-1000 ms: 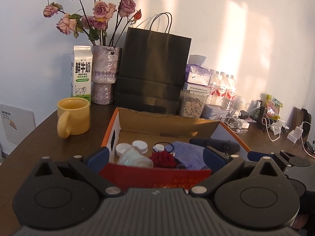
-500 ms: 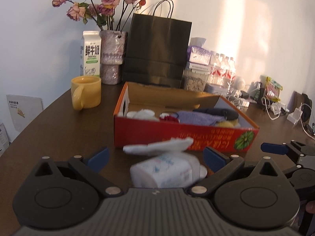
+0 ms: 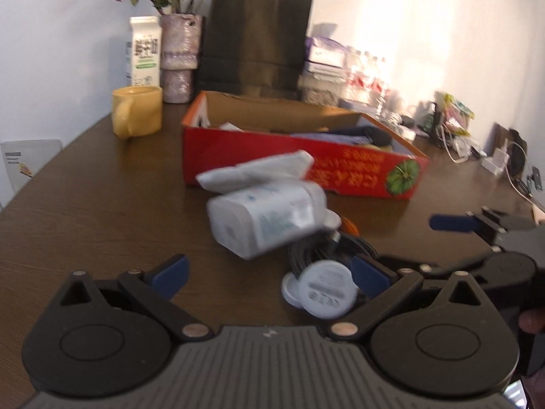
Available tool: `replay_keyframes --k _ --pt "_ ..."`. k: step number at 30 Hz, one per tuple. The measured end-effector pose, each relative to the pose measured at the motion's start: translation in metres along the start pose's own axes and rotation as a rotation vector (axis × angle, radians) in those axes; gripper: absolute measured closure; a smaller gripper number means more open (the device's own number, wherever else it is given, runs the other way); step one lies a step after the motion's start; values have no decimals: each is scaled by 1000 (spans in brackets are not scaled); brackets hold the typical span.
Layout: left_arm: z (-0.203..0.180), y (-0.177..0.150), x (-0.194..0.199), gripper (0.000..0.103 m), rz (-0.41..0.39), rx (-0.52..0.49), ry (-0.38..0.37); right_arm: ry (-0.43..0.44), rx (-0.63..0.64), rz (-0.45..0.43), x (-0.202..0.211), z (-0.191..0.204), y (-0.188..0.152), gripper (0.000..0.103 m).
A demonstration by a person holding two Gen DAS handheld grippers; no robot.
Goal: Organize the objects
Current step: 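Grasp the round white puck with the left tool while the right tool approaches the braided cable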
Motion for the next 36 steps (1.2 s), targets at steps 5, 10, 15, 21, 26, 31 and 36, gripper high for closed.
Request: replay_keyframes --k 5,10,15,21,26,31,36 --pt "-19 -7 -5 5 12 -48 -48 6 -10 1 0 -1 -1 0" --pt "-28 -12 -11 28 37 -56 -92 15 -20 5 -1 -2 -2 0" --pt "-28 -12 -14 47 37 -32 -127 26 -26 16 -3 -1 -2 0" --pt "-28 -13 -14 63 40 -23 -146 38 -18 31 -5 1 -4 0" --pt "-28 -13 -13 63 39 -24 -153 37 -11 46 -8 4 -5 0" --pt "-26 -13 -10 63 31 -17 -159 31 -12 53 -9 3 -5 0" --pt "-18 -10 -4 63 15 -5 -138 21 -12 64 -11 2 -7 0"
Point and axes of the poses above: each gripper's, at about its wrist camera, not at the fingertips, and x roughly against the way its jaws point, z to its left, y to its top, the point moved 9 cm from there along -x, roughly the way its jaws point, and after that the axes turned 9 degrees about -y, right-handed, at the moved point
